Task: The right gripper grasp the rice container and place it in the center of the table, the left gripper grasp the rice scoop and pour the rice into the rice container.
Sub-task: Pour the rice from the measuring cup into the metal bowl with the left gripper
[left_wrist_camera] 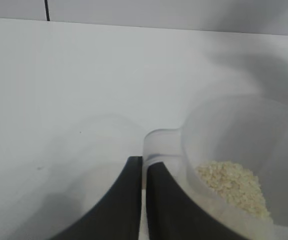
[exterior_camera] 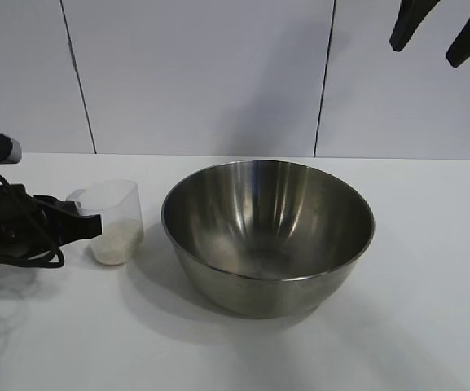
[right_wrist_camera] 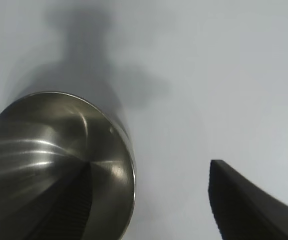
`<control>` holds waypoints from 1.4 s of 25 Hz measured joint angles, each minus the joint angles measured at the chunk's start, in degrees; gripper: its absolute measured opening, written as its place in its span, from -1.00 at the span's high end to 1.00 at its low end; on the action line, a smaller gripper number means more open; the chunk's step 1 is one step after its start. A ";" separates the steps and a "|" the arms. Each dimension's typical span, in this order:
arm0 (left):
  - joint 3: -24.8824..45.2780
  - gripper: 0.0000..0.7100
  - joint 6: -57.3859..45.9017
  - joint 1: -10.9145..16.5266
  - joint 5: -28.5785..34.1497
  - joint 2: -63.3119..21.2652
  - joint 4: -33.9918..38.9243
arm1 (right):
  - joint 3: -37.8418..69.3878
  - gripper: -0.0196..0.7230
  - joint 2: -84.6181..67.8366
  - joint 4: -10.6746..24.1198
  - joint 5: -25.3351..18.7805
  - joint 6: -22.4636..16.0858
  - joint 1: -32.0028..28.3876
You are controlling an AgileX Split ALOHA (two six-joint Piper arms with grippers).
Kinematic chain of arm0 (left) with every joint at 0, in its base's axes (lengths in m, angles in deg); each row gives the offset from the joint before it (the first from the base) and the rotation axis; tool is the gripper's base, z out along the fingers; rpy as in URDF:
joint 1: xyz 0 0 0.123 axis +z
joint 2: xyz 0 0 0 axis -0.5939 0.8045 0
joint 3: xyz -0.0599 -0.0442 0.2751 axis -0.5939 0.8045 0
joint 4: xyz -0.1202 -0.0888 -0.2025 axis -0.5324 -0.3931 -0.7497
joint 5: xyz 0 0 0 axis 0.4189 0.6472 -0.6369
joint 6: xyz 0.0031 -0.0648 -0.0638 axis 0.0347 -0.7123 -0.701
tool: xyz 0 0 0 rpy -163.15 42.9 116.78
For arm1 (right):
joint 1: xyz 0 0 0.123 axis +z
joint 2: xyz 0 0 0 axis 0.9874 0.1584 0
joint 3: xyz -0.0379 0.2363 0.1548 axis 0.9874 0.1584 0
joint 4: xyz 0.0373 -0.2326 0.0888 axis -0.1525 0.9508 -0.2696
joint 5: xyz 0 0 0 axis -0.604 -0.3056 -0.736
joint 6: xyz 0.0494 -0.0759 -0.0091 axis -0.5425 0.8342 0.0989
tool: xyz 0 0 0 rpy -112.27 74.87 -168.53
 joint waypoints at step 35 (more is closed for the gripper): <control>-11.05 0.97 8.50 -6.39 26.56 -20.88 17.42 | 0.00 -0.30 0.00 -0.95 0.18 0.00 0.00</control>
